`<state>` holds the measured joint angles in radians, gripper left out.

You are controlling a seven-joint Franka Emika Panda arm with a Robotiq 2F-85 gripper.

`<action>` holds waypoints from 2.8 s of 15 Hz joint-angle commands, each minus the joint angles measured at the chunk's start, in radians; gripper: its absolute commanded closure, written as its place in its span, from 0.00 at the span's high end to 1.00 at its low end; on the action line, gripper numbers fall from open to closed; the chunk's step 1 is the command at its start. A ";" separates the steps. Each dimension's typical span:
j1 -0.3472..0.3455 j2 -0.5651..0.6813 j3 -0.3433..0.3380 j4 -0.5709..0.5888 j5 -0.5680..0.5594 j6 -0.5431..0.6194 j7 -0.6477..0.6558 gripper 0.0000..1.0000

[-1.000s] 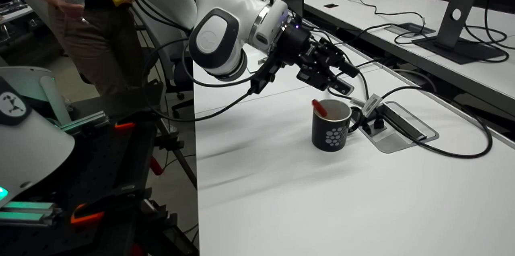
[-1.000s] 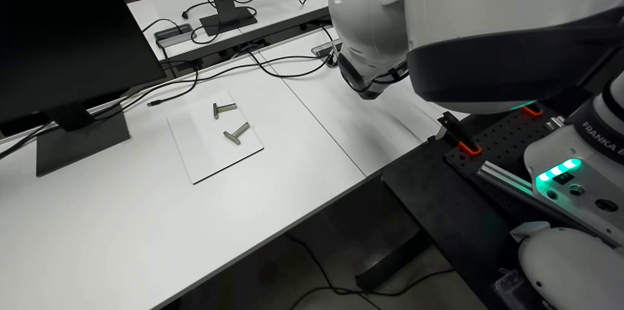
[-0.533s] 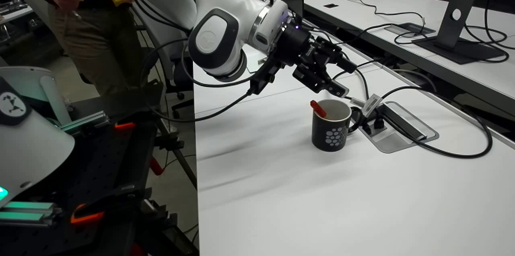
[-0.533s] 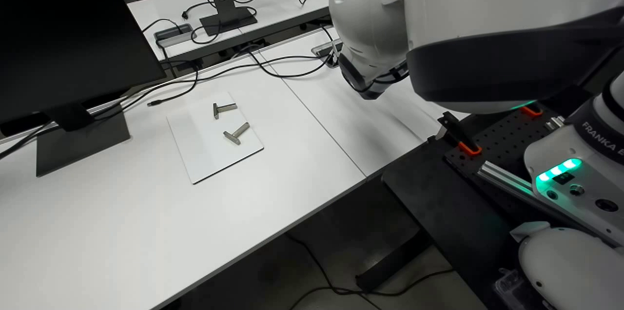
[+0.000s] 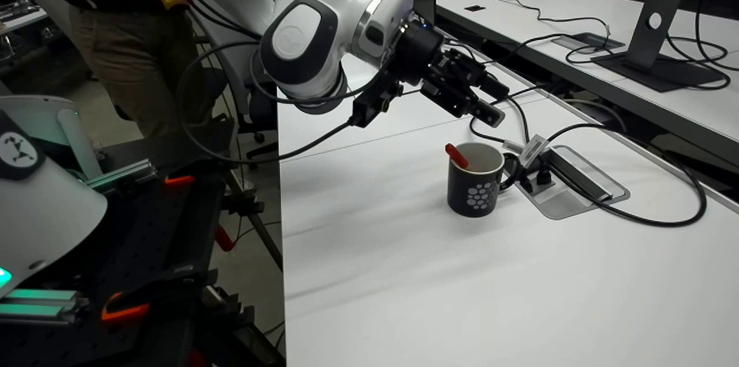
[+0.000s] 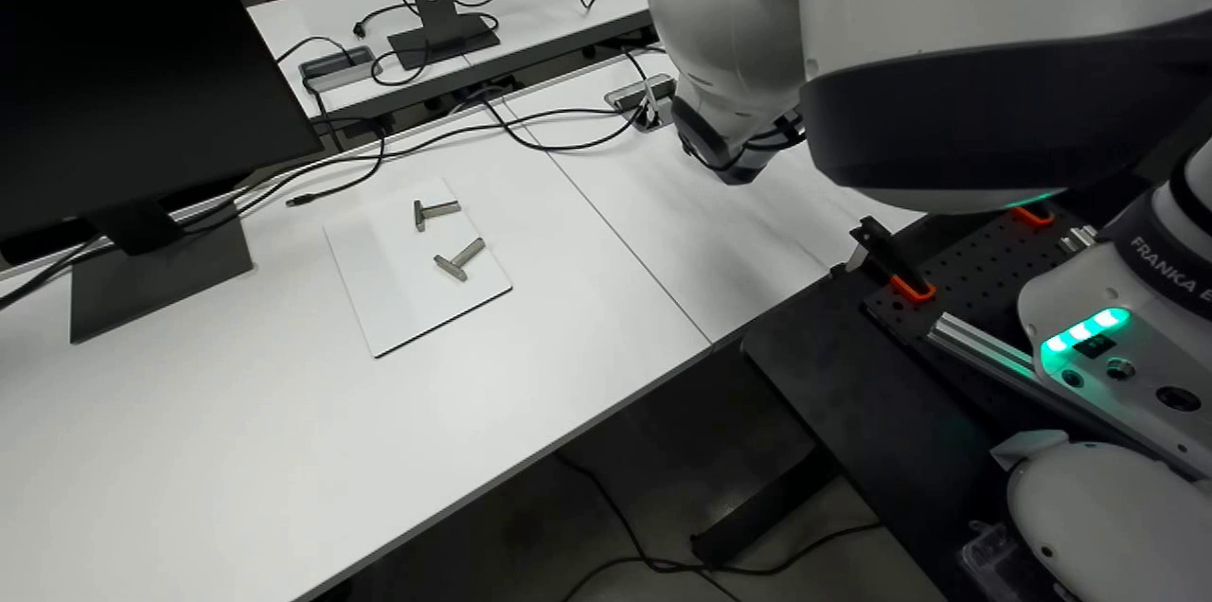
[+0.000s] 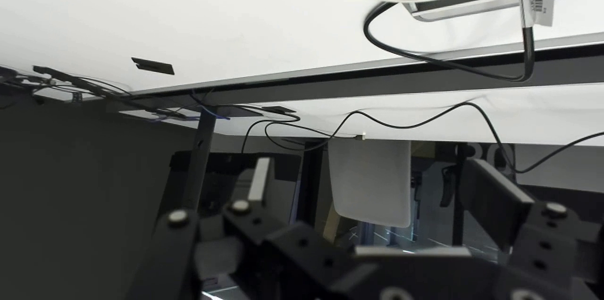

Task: Pick the marker and put it in the cup

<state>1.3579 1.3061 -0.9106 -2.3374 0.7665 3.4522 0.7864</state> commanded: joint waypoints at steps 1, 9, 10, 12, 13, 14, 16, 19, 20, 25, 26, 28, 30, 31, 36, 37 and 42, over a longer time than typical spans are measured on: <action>0.031 -0.113 -0.032 -0.062 -0.149 0.003 -0.057 1.00; 0.106 -0.312 -0.128 0.003 -0.550 0.002 -0.016 1.00; 0.110 -0.343 -0.135 0.019 -0.582 0.002 -0.007 1.00; 0.087 -0.426 -0.072 0.063 -0.452 0.002 -0.172 1.00; 0.082 -0.455 -0.056 0.084 -0.437 0.002 -0.202 1.00; 0.090 -0.470 -0.083 0.085 -0.580 0.002 -0.068 1.00; 0.061 -0.544 -0.008 0.113 -0.431 0.001 -0.233 1.00; 0.036 -0.616 0.042 0.083 -0.387 0.000 -0.274 1.00; 0.029 -0.632 0.051 0.069 -0.368 0.002 -0.275 1.00; 0.022 -0.645 0.010 -0.053 -0.419 0.008 -0.174 1.00; 0.019 -0.650 0.003 -0.071 -0.423 0.008 -0.169 1.00; 0.015 -0.653 -0.014 -0.111 -0.421 0.005 -0.152 1.00; 0.024 -0.643 -0.043 -0.147 -0.408 0.005 -0.126 1.00; 0.034 -0.637 -0.065 -0.162 -0.406 0.005 -0.114 1.00; -0.006 -0.621 -0.014 -0.131 -0.306 0.004 -0.221 1.00; -0.004 -0.621 -0.014 -0.131 -0.306 0.004 -0.219 1.00; -0.090 -0.668 0.062 -0.146 -0.297 0.000 -0.328 1.00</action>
<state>1.3345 0.6973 -0.8993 -2.4696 0.4264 3.4526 0.5607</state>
